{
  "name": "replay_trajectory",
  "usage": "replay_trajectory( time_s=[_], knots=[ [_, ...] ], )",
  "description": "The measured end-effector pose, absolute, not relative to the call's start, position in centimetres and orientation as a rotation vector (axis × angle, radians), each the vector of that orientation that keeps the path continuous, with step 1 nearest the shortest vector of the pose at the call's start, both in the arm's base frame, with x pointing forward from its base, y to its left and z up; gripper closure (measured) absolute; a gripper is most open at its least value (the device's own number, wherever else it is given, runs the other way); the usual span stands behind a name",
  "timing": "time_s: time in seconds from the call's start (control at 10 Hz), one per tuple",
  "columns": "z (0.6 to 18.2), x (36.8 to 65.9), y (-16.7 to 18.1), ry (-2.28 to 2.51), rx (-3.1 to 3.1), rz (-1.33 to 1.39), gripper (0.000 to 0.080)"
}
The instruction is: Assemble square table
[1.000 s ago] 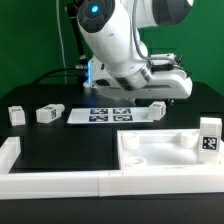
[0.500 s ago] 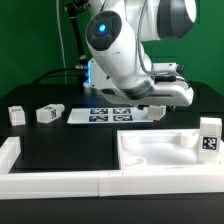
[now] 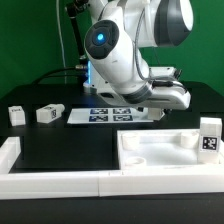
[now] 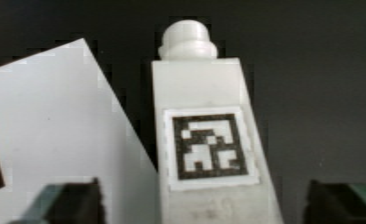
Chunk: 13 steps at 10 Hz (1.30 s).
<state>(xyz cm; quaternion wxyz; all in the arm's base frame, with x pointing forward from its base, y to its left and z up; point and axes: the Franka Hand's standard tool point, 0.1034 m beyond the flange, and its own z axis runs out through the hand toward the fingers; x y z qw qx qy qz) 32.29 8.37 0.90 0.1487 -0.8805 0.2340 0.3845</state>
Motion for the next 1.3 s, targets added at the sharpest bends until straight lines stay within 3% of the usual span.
replay_trajectory(
  time_s=[0.1, 0.2, 0.9, 1.2, 1.3],
  knots=[
    [0.9, 32.3, 8.4, 0.673, -2.531, 1.106, 0.0313],
    [0.9, 32.3, 8.4, 0.673, -2.531, 1.106, 0.0496],
    [1.2, 32.3, 8.1, 0.659, -2.534, 1.119, 0.0511],
    [8.6, 37.1, 5.0, 0.516, -2.623, 1.023, 0.0509],
    [10.0, 37.6, 4.9, 0.497, -2.648, 0.976, 0.0509]
  ],
)
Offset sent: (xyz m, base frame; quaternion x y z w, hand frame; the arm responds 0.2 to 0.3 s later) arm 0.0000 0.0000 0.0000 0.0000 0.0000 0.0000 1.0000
